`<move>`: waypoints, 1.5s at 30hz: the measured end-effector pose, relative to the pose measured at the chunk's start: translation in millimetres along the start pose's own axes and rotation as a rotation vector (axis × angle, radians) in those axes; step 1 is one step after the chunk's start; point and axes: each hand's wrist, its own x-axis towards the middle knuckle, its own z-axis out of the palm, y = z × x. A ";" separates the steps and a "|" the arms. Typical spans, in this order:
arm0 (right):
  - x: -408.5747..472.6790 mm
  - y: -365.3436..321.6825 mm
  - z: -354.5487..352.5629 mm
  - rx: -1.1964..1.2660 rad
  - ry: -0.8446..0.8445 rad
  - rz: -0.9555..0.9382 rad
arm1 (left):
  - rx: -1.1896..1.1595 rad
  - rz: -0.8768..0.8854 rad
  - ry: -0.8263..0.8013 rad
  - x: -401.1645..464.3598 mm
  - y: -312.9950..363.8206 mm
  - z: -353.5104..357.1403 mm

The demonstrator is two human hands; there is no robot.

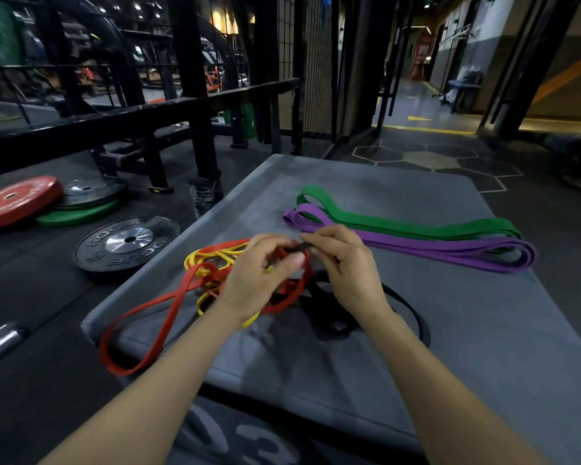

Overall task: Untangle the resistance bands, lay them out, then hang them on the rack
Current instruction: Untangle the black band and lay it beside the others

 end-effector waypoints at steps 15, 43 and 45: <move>-1.7 6.1 7.0 -0.367 -0.039 0.286 | 0.329 -0.070 0.036 -18.2 -14.1 -11.3; -14.0 12.0 -14.0 -0.619 -0.452 0.311 | 1.233 -0.150 0.038 -32.3 -40.3 -67.1; -14.9 11.6 -17.4 -0.643 -0.407 0.320 | 1.167 -0.206 0.037 -32.0 -41.0 -63.4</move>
